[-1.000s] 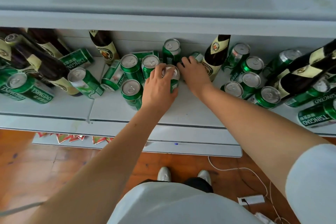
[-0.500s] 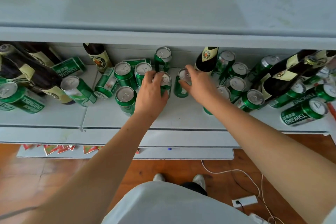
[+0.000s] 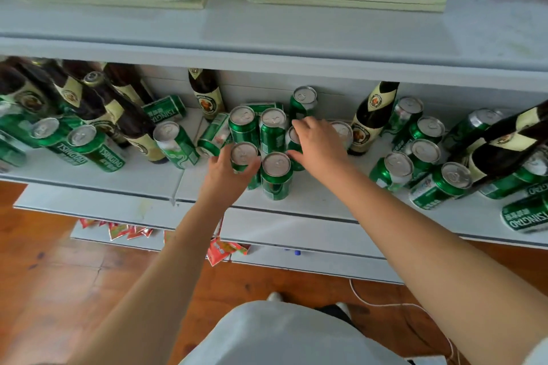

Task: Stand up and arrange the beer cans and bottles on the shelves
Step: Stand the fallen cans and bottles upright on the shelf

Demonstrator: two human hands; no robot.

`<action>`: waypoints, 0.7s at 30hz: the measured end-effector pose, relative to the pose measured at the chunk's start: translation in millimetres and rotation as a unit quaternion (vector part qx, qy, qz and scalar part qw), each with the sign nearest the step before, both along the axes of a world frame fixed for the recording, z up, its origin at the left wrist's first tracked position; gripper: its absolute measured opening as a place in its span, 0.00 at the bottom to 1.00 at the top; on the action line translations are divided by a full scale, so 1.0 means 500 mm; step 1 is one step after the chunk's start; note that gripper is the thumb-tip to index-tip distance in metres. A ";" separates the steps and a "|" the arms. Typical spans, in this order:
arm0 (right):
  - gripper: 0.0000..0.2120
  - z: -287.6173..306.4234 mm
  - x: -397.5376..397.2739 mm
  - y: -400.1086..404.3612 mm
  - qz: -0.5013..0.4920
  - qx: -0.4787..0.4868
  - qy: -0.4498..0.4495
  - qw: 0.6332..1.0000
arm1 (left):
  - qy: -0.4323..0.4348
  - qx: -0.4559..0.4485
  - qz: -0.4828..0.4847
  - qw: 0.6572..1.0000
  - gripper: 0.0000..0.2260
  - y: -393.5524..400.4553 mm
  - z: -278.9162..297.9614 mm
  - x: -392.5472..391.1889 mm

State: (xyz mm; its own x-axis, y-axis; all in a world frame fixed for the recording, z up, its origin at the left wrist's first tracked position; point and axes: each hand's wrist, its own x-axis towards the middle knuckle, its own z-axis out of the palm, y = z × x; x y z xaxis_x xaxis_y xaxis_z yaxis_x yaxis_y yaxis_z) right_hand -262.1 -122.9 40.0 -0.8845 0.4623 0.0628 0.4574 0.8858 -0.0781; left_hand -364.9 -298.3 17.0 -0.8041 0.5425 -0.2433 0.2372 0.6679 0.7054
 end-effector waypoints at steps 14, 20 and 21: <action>0.17 0.089 -0.042 0.020 0.007 -0.017 -0.031 0.999 | -0.067 0.039 0.049 0.996 0.34 0.059 -0.022 -0.001; 0.23 0.090 -0.233 -0.084 0.214 -0.051 0.007 0.976 | 0.000 0.072 0.211 0.975 0.17 -0.055 -0.043 -0.047; 0.29 0.072 -0.263 -0.102 0.248 -0.026 -0.047 0.967 | 0.012 0.074 0.226 0.971 0.17 -0.078 -0.044 -0.055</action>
State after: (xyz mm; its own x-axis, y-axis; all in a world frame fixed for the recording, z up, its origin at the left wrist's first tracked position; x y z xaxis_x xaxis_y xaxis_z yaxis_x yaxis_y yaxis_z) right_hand -393.4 -173.8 75.8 -0.9990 -0.0200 -0.0398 -0.0156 0.9941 -0.1072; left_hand -392.6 -337.3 -5.0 -0.9726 0.1610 -0.1677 -0.0385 0.5998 0.7992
